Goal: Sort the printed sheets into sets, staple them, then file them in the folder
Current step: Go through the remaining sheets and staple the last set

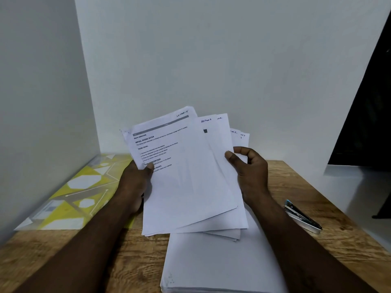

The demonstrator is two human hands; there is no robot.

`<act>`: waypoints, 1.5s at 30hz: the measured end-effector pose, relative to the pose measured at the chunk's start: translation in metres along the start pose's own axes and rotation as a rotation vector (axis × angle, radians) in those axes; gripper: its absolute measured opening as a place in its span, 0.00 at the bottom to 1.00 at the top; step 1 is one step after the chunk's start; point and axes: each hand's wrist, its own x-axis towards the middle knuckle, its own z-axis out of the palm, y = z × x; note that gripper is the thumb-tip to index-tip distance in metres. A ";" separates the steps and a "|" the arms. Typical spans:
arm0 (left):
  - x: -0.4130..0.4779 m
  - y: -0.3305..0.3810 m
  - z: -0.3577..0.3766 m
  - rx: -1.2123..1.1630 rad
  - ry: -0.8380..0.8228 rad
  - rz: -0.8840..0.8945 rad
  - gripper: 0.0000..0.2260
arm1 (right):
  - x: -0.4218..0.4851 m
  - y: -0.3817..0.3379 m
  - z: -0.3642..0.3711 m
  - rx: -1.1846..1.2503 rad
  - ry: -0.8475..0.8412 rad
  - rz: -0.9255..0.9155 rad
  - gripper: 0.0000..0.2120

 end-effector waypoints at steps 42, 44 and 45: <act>0.006 -0.005 -0.006 -0.013 -0.069 0.040 0.14 | -0.005 -0.004 0.004 0.028 -0.083 0.049 0.07; 0.004 -0.003 -0.006 -0.022 -0.084 0.030 0.14 | -0.005 -0.004 0.003 -0.042 -0.058 0.048 0.09; 0.003 -0.002 -0.006 -0.027 -0.107 0.024 0.14 | -0.004 -0.004 0.003 -0.058 -0.038 0.055 0.10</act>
